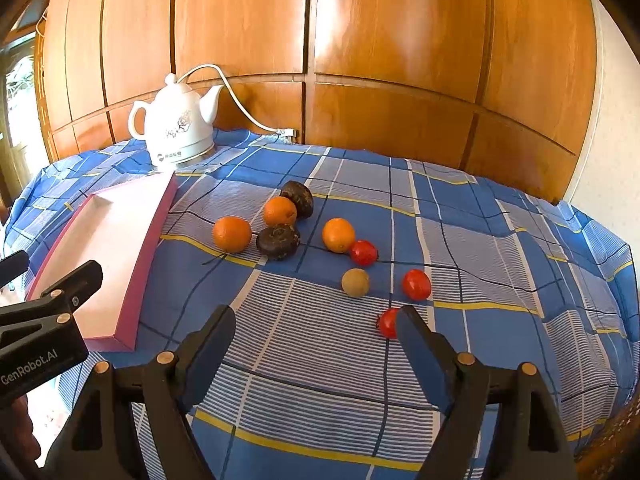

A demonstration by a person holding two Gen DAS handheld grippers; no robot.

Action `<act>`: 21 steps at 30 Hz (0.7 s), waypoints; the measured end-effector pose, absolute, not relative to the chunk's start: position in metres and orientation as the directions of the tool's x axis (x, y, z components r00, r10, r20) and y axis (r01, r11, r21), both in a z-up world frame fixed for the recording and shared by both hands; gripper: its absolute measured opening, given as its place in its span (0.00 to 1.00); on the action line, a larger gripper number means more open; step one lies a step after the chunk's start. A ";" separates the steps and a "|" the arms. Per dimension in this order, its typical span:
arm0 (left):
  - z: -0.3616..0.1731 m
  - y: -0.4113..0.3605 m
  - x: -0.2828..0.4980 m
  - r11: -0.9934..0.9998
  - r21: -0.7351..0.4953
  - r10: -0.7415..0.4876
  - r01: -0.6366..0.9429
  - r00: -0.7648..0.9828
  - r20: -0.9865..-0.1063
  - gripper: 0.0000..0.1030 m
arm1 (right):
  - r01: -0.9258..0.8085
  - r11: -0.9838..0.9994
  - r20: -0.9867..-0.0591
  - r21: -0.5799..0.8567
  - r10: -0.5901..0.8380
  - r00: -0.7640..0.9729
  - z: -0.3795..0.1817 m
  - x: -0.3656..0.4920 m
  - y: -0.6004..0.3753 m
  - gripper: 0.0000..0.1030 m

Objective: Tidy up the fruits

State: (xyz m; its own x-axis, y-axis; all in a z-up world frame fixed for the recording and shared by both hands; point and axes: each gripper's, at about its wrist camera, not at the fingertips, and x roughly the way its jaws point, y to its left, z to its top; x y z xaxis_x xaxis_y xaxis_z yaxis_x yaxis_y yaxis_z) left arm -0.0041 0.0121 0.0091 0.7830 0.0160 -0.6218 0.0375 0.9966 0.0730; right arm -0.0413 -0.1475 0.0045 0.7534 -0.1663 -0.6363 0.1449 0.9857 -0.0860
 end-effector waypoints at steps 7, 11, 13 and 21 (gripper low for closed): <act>0.010 0.011 -0.004 0.996 0.078 0.018 0.039 0.786 -0.618 1.00 | 0.146 0.986 -0.628 -0.080 -0.164 0.761 0.006 -0.042 -0.148 0.81; 0.010 0.011 -0.004 0.996 0.082 0.018 0.041 0.786 -0.618 1.00 | 0.146 0.986 -0.626 -0.077 -0.162 0.763 0.006 -0.042 -0.149 0.81; 0.010 0.011 -0.004 0.996 0.083 0.018 0.042 0.785 -0.619 1.00 | 0.146 0.986 -0.626 -0.076 -0.161 0.763 0.006 -0.042 -0.149 0.81; 0.010 0.008 -0.003 0.995 0.090 0.018 0.048 0.784 -0.621 1.00 | 0.146 0.987 -0.627 -0.070 -0.157 0.763 0.005 -0.041 -0.151 0.81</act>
State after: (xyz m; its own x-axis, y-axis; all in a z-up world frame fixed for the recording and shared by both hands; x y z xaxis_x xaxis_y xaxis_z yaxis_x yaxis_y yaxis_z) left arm -0.0032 0.0084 0.0100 0.7837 0.0184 -0.6208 0.0477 0.9948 0.0898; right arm -0.0414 -0.1507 0.0049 0.7627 -0.1572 -0.6273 0.1457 0.9868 -0.0701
